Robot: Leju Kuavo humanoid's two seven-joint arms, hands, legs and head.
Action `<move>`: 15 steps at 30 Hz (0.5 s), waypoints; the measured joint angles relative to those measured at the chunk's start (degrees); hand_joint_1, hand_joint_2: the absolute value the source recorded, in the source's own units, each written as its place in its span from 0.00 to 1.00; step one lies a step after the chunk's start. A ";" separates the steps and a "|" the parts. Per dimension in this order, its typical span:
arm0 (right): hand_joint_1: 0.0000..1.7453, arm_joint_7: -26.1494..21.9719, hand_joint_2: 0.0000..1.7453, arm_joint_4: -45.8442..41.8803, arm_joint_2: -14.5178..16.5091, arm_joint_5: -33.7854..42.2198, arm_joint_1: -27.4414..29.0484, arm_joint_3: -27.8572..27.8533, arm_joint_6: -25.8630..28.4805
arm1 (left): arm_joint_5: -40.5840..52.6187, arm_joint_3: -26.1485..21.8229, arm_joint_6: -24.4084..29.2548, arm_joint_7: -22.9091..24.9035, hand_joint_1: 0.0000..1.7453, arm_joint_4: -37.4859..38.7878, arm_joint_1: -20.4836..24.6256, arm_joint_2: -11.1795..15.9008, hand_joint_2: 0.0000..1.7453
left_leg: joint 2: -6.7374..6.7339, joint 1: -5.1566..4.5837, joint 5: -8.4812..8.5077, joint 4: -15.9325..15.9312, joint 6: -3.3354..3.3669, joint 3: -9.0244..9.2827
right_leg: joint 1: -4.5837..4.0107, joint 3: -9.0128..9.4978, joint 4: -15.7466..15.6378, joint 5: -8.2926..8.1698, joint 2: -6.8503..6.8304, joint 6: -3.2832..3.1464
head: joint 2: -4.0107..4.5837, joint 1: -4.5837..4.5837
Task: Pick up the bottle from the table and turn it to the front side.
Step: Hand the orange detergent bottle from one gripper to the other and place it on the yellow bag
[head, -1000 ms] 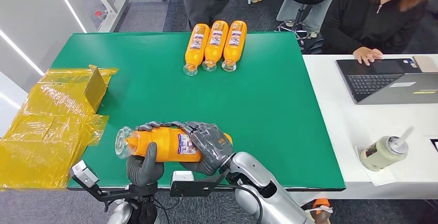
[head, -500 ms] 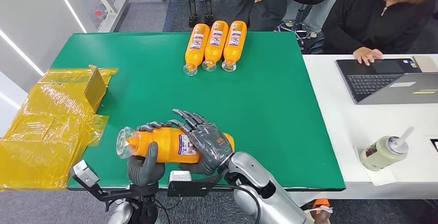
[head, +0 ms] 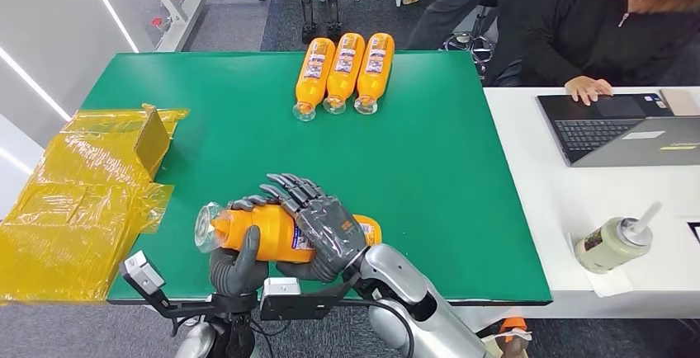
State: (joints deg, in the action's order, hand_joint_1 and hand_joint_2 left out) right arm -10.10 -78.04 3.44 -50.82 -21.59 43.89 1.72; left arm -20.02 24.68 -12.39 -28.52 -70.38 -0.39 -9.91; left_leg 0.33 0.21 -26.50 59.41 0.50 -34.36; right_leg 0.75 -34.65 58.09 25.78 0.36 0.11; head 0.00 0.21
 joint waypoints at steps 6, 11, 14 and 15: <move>0.00 0.51 1.00 -4.96 0.15 -1.20 3.29 -1.80 9.02 | -0.15 0.41 0.45 0.03 1.00 0.00 0.72 -0.33 1.00 | 0.09 0.00 0.00 0.00 0.00 -0.04 | 0.00 0.00 0.00 0.01 -0.08 0.00 | 0.00 0.01; 0.00 -0.68 1.00 -12.18 -0.23 -0.69 8.35 -5.93 16.64 | -0.49 1.39 0.84 0.25 1.00 0.00 2.40 -0.61 1.00 | 0.17 -0.01 -0.01 0.00 0.01 -0.07 | 0.01 0.01 -0.03 0.01 -0.13 0.01 | 0.00 0.00; 0.00 -4.81 1.00 -14.37 -0.92 3.18 10.11 -8.35 24.22 | -0.71 1.54 1.06 0.22 1.00 0.07 2.59 -0.76 1.00 | 0.14 -0.02 -0.02 0.00 0.01 -0.06 | 0.02 0.01 -0.04 0.01 -0.10 0.02 | 0.00 0.00; 0.00 -6.98 1.00 -14.68 -1.12 5.25 10.14 -9.09 27.97 | -0.44 1.54 1.46 0.11 1.00 0.18 2.26 -0.68 1.00 | 0.09 -0.02 -0.02 0.00 0.01 -0.04 | 0.02 0.01 -0.04 0.01 -0.06 0.02 | 0.00 -0.01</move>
State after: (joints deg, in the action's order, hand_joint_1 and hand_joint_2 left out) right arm -17.08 -92.72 2.32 -45.57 -11.45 34.80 29.69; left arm -20.45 26.22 -10.93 -28.42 -70.20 1.87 -10.58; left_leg 0.42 0.19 -26.52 59.41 0.52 -34.40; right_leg 0.77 -34.64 58.05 25.79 0.30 0.12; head 0.00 0.21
